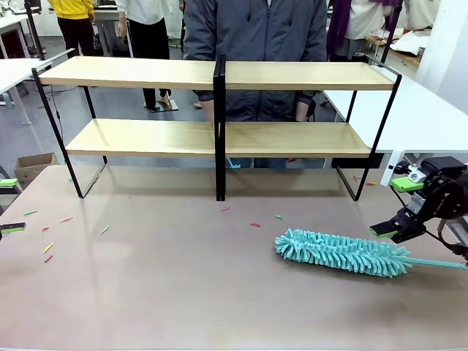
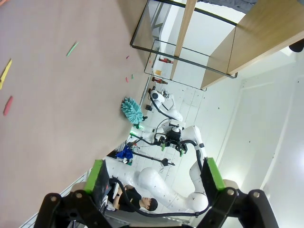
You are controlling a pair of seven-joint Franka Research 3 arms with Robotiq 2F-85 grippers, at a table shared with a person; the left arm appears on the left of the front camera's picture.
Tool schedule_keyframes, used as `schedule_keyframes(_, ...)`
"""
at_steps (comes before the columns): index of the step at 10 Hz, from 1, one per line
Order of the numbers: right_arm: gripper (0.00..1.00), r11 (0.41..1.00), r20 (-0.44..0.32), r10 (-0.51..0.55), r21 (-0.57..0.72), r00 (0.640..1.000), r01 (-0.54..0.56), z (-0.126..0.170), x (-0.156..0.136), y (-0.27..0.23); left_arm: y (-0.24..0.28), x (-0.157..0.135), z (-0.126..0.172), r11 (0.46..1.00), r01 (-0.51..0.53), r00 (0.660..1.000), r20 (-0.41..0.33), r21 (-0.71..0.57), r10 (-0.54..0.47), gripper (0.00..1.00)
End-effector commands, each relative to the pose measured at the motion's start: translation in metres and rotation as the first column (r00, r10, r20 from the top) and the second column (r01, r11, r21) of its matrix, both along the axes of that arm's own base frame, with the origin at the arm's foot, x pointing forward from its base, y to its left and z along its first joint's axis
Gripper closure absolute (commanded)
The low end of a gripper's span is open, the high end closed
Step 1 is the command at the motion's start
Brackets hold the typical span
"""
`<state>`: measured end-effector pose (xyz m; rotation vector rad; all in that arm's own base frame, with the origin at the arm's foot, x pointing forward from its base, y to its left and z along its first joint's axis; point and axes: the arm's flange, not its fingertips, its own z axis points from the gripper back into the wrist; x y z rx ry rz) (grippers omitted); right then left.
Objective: Clean the shelves.
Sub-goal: Place the Duster on the table.
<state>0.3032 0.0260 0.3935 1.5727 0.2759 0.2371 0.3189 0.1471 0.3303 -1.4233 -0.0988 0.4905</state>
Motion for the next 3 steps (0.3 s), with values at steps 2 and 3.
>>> schedule_keyframes(2,0.00,1.000,0.002,-0.006,0.000,1.000,0.006,-0.0006,0.0018,0.0008,-0.0027,-0.0027,0.0035,1.000,0.003,1.000,0.005,-0.012,-0.003,0.00)
schedule_keyframes(3,0.00,1.000,0.002,-0.006,0.000,1.000,0.006,-0.0006,0.0018,0.0008,-0.0027,-0.0027,0.0035,1.000,0.003,1.000,0.005,-0.012,-0.003,0.00)
